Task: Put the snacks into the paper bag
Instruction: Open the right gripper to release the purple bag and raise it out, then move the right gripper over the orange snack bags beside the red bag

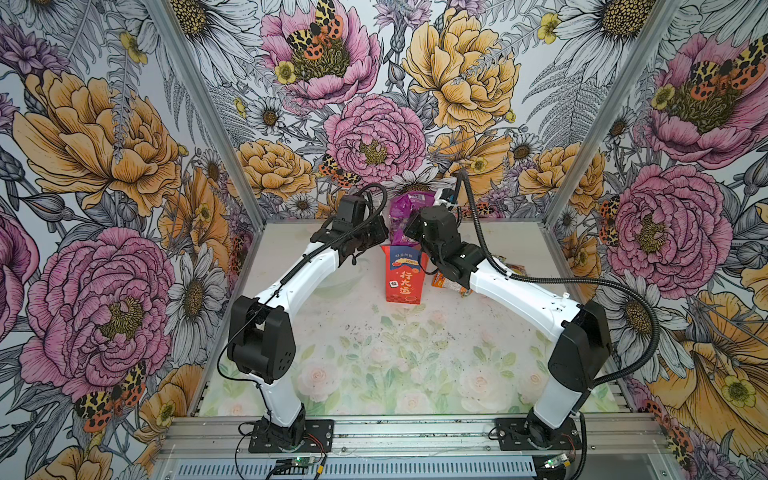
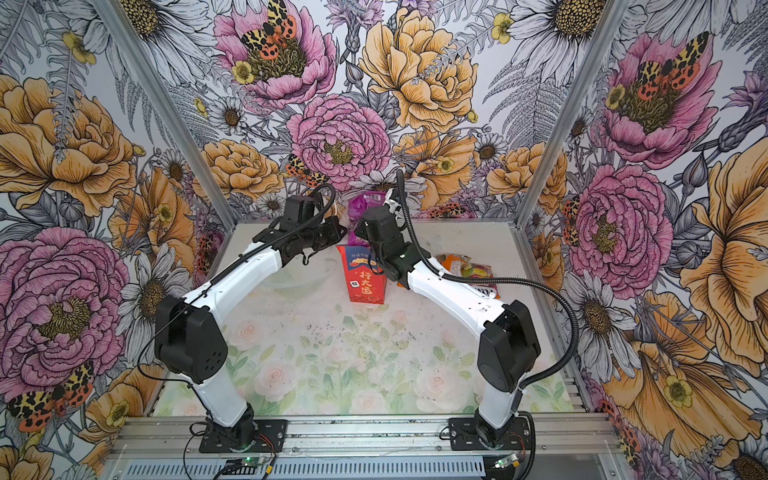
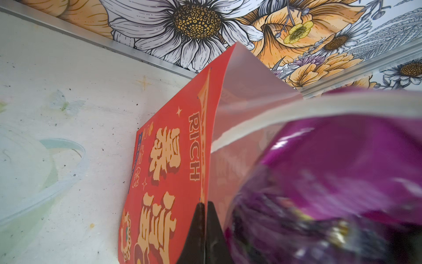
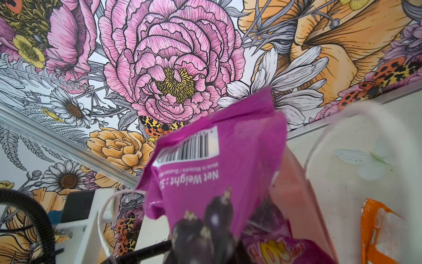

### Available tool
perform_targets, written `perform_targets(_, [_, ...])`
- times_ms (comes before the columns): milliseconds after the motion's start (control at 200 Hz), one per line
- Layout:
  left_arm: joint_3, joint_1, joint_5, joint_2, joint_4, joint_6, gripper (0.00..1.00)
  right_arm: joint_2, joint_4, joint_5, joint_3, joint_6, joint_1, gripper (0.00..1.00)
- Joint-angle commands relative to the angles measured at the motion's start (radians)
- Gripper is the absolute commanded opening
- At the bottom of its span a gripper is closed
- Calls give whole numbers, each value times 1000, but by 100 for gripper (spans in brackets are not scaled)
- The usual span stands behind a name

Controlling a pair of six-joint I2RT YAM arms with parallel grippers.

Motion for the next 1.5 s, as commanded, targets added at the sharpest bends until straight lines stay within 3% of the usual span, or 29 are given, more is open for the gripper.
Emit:
perform_targets(0, [-24, -8, -19, -29, 6, -2, 0, -17, 76, 35, 43, 2, 8, 13])
perform_targets(535, [-26, -7, -14, -22, 13, -5, 0, -28, 106, 4, 23, -19, 9, 15])
perform_targets(886, [-26, -6, -18, -24, 14, -11, 0, -53, 68, -155, 53, -129, -22, 23])
perform_targets(1286, [-29, 1, -9, -24, 18, -14, 0, -190, -24, -618, 5, -320, -204, 36])
perform_targets(1491, [-29, 2, -6, -23, 19, -14, 0, -249, -211, -857, 26, -535, -268, 42])
